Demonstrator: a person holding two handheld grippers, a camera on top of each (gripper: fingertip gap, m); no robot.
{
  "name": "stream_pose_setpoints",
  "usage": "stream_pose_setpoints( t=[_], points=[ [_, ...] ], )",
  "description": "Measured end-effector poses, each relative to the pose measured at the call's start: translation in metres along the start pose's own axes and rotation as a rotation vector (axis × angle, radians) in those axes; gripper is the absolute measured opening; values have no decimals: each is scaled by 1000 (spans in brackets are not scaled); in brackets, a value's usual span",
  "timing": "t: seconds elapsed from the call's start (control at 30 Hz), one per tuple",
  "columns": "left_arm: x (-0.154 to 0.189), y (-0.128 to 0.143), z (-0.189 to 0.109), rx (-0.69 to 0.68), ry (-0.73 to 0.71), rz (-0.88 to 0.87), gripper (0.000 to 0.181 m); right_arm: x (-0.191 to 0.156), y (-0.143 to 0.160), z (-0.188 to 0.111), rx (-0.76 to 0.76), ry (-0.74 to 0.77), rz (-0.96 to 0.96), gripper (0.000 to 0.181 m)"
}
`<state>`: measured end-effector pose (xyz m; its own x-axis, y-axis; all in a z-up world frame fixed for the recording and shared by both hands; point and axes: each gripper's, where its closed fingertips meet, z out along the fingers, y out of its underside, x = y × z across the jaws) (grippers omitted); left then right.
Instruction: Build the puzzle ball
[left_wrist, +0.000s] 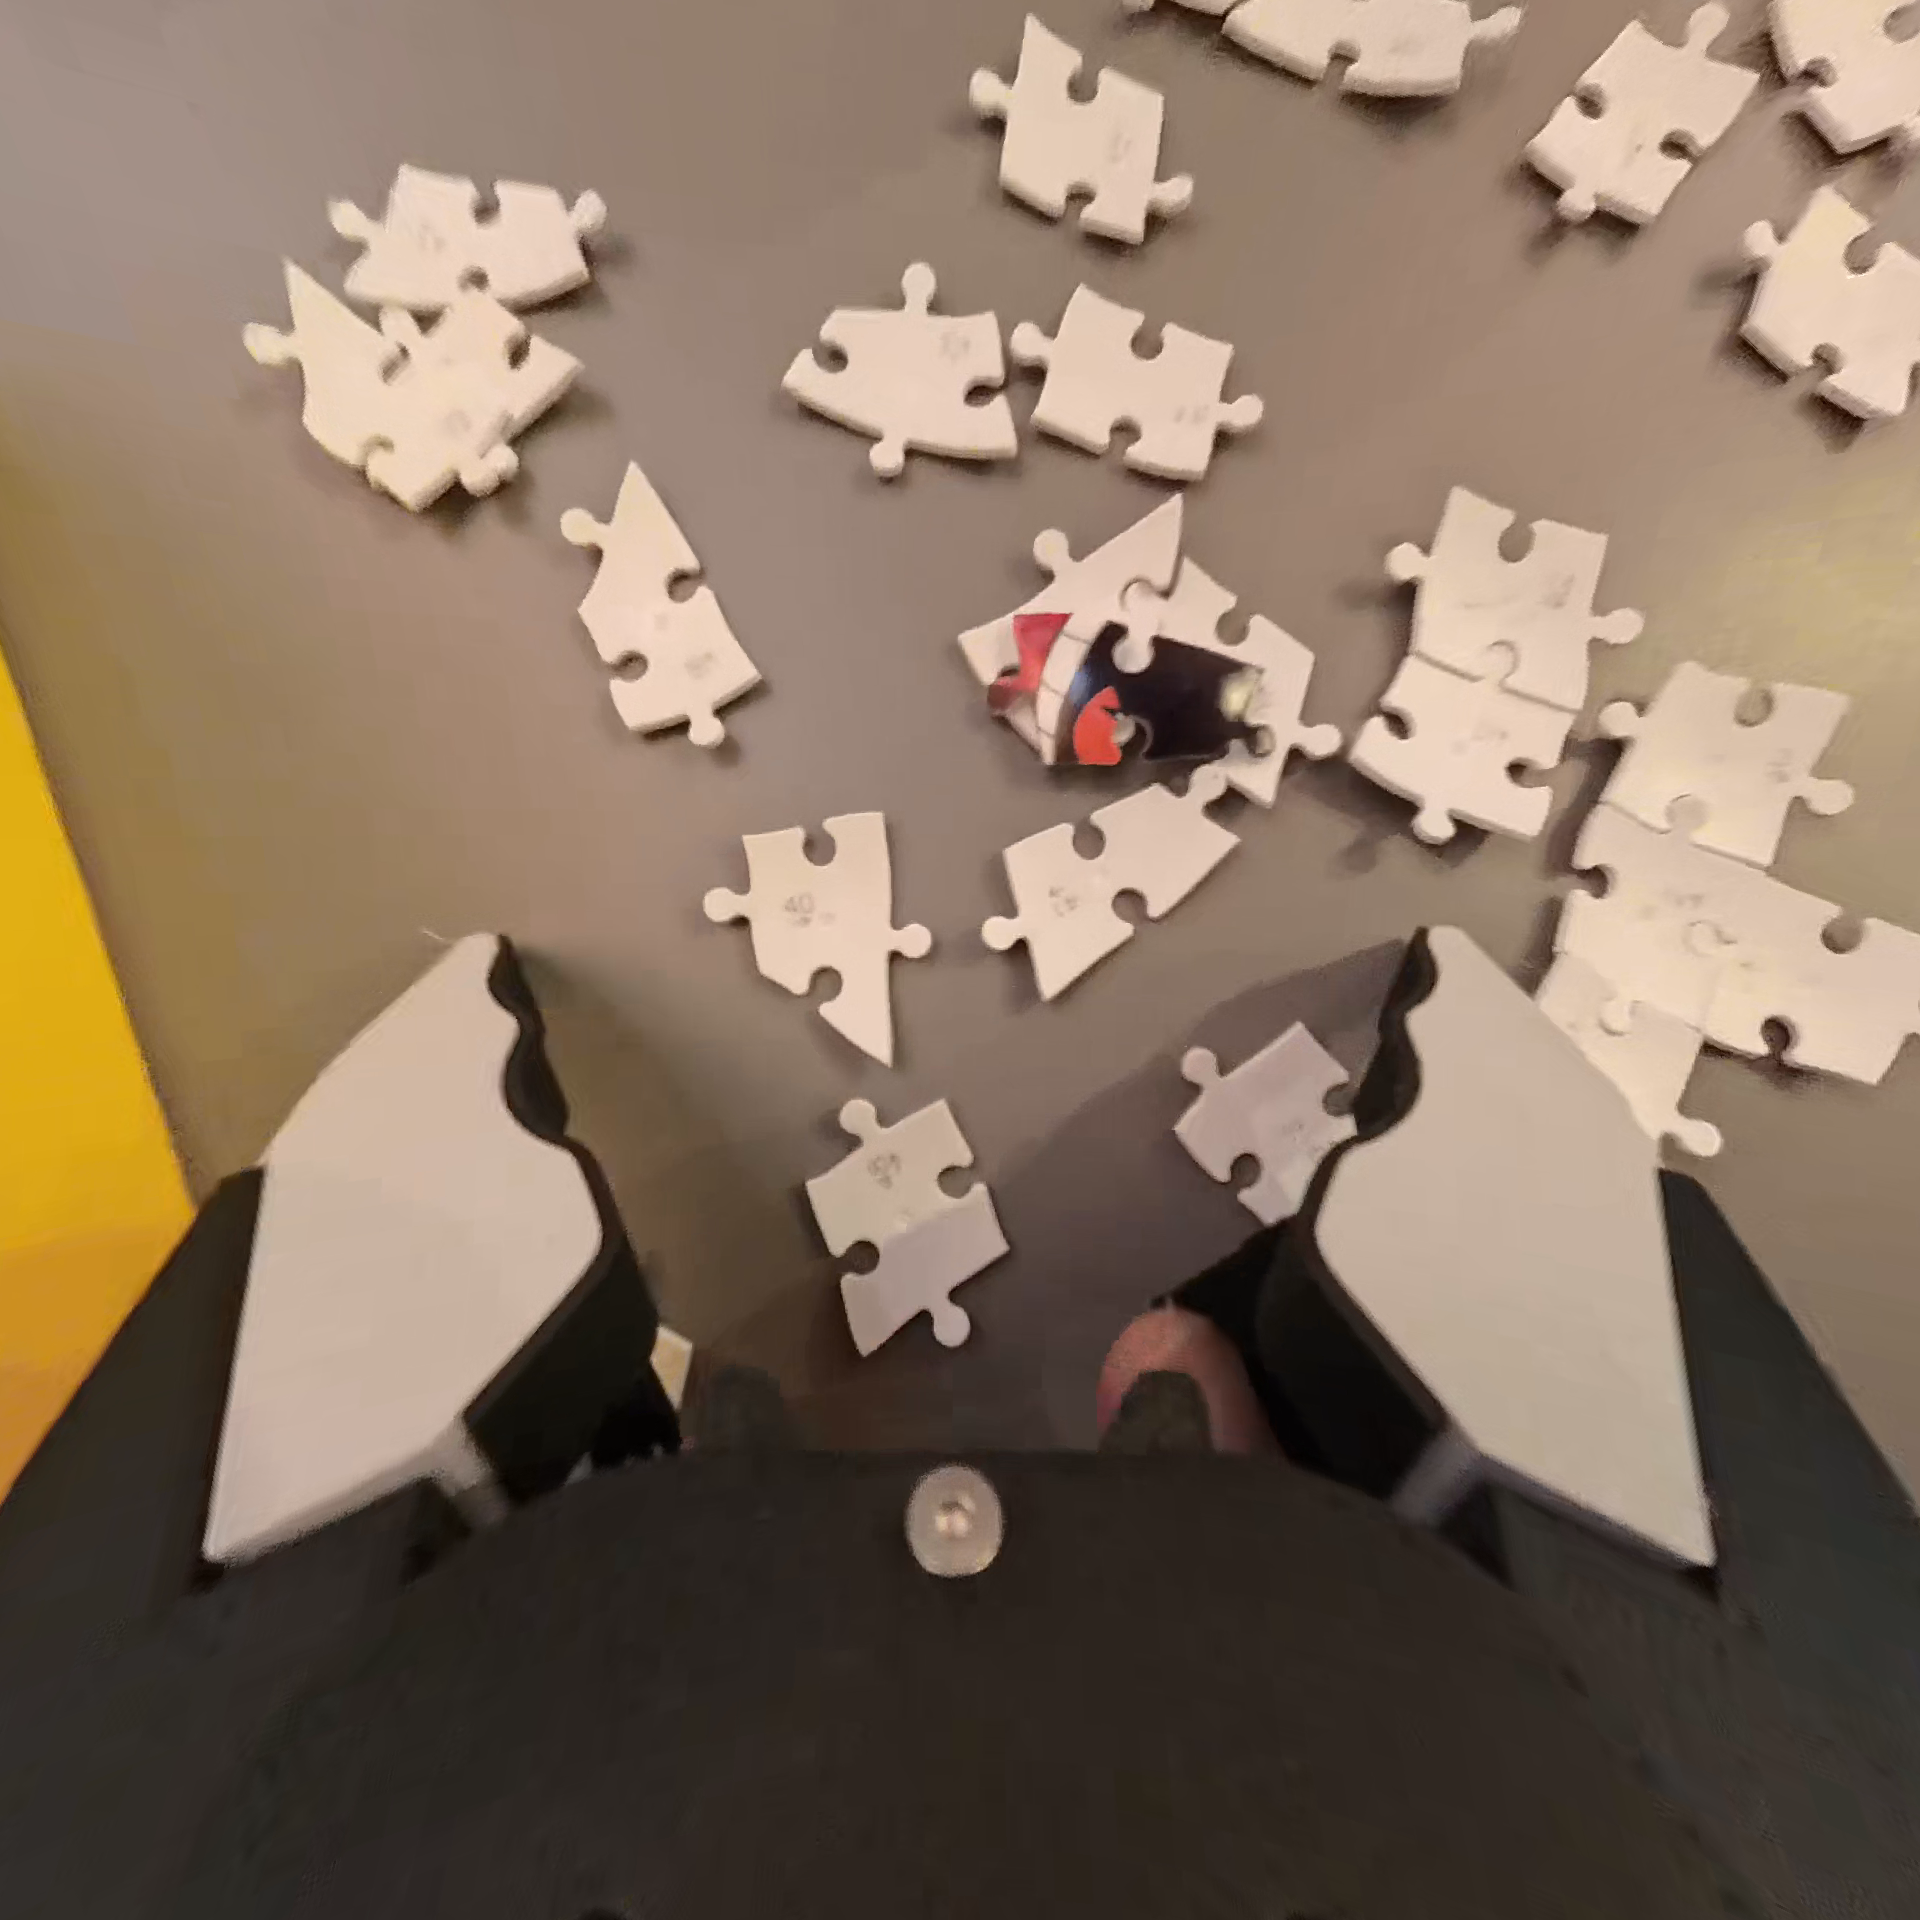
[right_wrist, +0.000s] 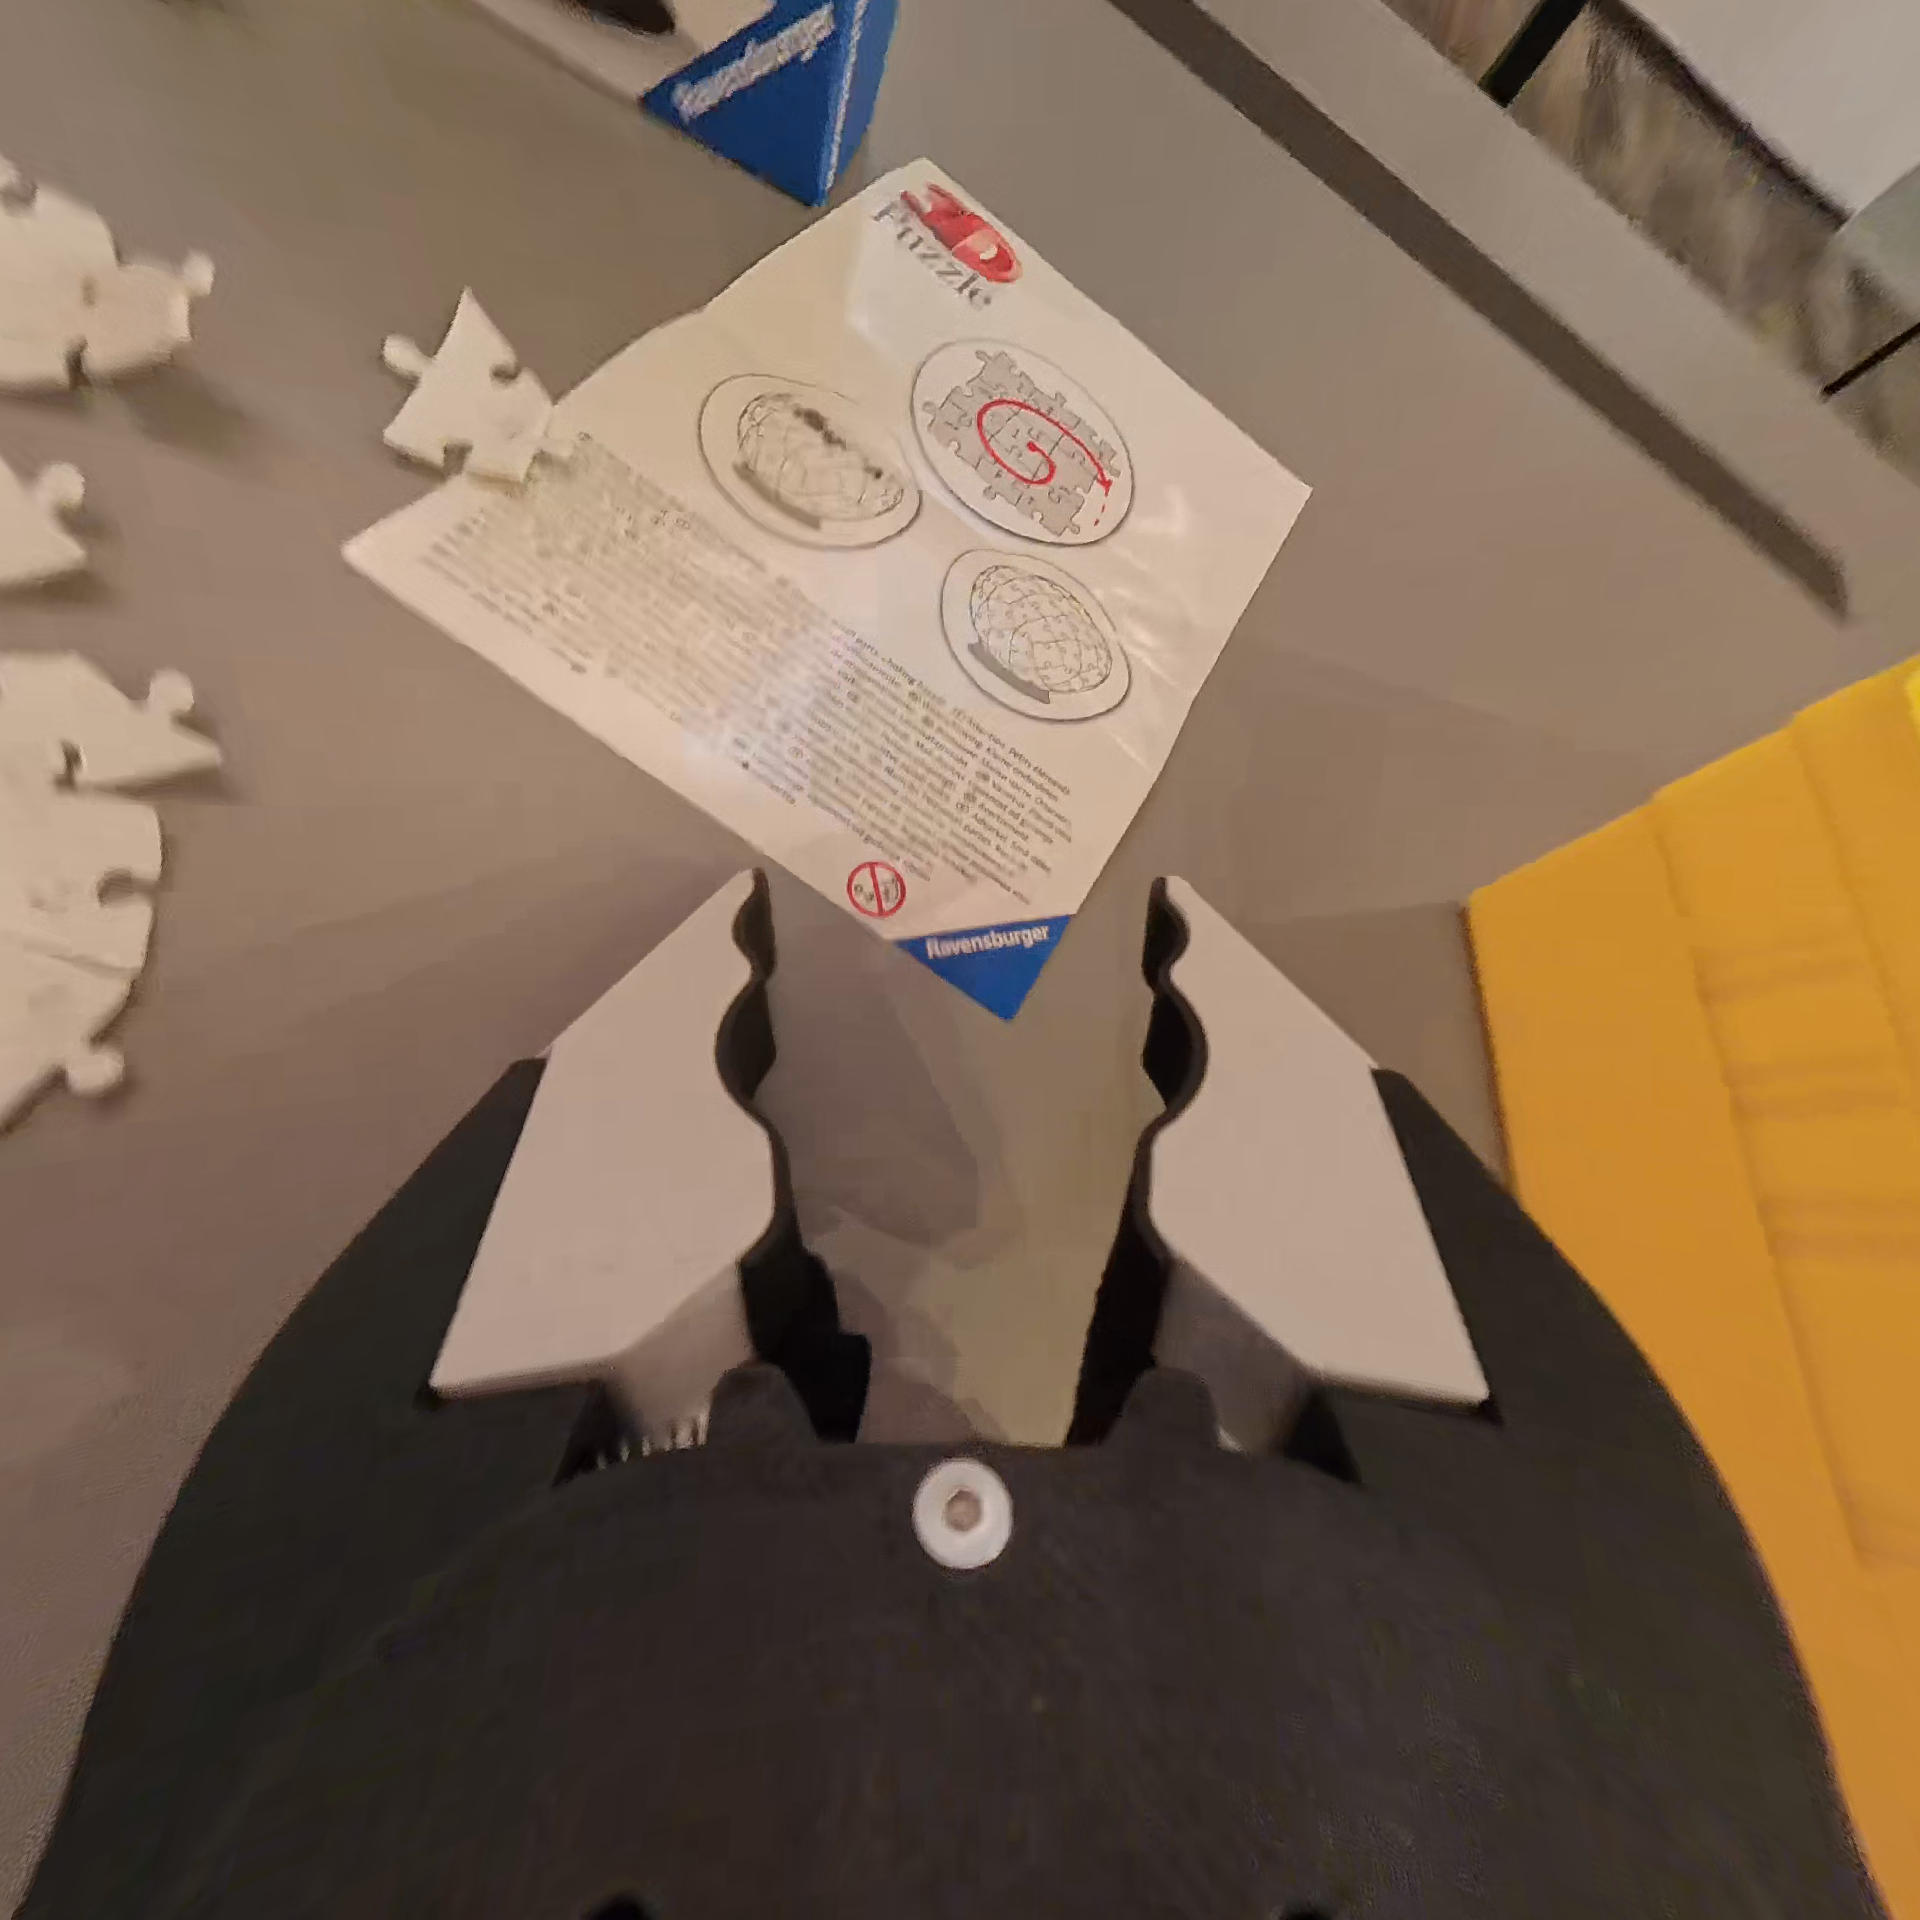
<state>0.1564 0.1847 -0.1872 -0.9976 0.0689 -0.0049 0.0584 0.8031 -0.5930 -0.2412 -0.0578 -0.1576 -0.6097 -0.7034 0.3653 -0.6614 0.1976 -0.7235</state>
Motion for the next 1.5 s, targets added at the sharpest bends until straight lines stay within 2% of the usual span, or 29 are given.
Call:
stream_pose_setpoints(
  t=[0.03, 0.1, 0.13, 0.23, 0.27, 0.3, 0.37, 0.4, 0.47, 0.57, 0.67, 0.73, 0.77, 0.8, 0.9, 0.97, 1.1, 1.5],
  points=[
    [-1, 0, 0, -5, -2, 0, 146, 1, 1, -3, 8, 25, -46, 67],
    [-1, -1, 0, 7, -1, 2, 146, 4, 4, -2, 13, 30, 1, 46],
    [-1, 0, 0, 14, 2, 4, 146, 10, 6, 2, -10, 36, 51, 46],
    [-2, 0, 0, 28, 2, -1, 147, 9, 11, 12, -74, -106, 321, 48],
    [-2, 0, -1, 27, -1, -5, 147, 9, 11, 14, -82, -160, 408, 55],
    [-2, 0, -1, 28, -7, -13, 147, 5, 5, 14, -57, -239, 442, 70],
    [-2, 2, -2, 26, -33, -48, 147, -10, -2, 9, -28, -355, 403, 103],
    [-2, 3, -3, 27, -41, -54, 146, -14, -1, 9, -35, -355, 365, 110],
    [-4, 4, -5, 31, -46, -52, 146, -15, 7, 11, -74, -270, 254, 110],
    [-1, 3, -6, 38, -51, -50, 141, -6, 10, 13, -90, -155, 212, 159],
    [-1, 2, -6, 43, -63, -80, 136, -24, 13, 14, -128, -304, 221, 159],
    [-1, 1, -6, 51, -66, -85, 131, -24, 13, 14, -127, -300, 218, 159],
    [1, -1, -7, 63, -54, -75, 134, -24, 13, 14, -127, -300, 219, 160],
    [5, -3, -7, 75, -27, -74, 146, -23, 13, 14, -127, -300, 219, 159],
    [10, -11, -4, 86, 9, -87, 146, -23, 13, 14, -127, -301, 219, 159],
    [13, -10, 5, 33, -7, -42, 146, -23, 13, 14, -127, -301, 219, 159],
    [17, -21, 14, 24, -18, -30, 146, -22, 12, 16, -131, -299, 223, 160],
    [16, -24, 12, 47, -69, -28, 146, -22, 11, 19, -131, -286, 232, 160]
  ],
)
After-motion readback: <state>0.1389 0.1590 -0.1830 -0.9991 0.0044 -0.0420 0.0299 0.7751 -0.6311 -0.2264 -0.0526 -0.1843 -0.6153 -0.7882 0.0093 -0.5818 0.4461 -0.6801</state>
